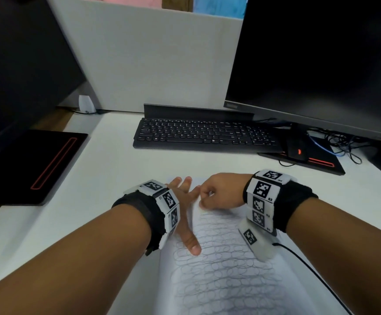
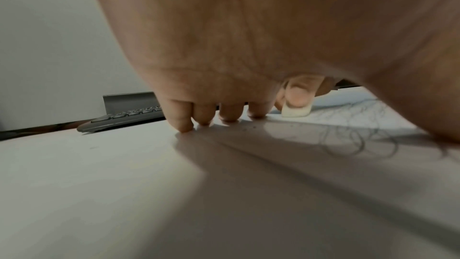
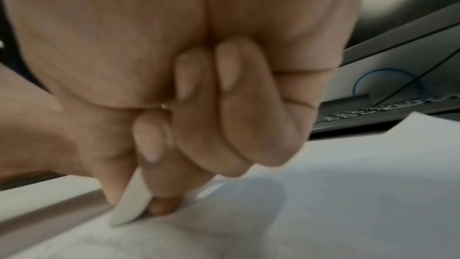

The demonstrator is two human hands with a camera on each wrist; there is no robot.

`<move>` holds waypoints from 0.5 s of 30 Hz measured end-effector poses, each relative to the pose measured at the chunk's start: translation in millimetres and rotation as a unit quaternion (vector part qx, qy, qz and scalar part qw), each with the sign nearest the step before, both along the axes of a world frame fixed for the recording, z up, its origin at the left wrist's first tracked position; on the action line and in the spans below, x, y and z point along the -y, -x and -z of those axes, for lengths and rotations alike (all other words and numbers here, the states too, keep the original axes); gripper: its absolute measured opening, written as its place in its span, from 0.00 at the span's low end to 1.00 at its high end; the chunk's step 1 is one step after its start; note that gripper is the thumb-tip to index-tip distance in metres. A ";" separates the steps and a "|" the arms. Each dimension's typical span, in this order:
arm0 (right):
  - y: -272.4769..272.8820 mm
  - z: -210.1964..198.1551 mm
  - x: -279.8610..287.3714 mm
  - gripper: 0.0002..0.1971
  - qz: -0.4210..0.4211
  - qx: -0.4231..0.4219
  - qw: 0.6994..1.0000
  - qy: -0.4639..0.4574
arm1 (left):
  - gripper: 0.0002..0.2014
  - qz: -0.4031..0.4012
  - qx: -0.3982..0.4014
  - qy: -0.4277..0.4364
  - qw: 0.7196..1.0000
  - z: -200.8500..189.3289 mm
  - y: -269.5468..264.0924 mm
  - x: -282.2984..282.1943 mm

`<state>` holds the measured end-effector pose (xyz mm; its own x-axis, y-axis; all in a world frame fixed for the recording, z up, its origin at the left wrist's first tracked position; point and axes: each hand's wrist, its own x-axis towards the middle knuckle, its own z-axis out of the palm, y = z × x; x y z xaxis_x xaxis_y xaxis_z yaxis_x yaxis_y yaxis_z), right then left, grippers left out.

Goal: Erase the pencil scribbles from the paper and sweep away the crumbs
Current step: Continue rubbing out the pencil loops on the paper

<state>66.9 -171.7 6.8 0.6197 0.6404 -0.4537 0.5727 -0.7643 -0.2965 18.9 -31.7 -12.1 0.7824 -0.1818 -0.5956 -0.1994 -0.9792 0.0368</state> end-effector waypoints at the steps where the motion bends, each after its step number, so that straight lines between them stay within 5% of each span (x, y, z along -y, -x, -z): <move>1: -1.7 0.5 0.9 0.11 0.006 0.008 1.000 -0.001 | 0.68 -0.001 0.000 0.001 1.000 -0.9 0.6 0.2; 15: 0.2 3.4 3.4 0.11 -0.001 -0.014 1.000 0.005 | 0.69 -0.005 0.001 -0.003 1.000 3.2 -1.3 1.0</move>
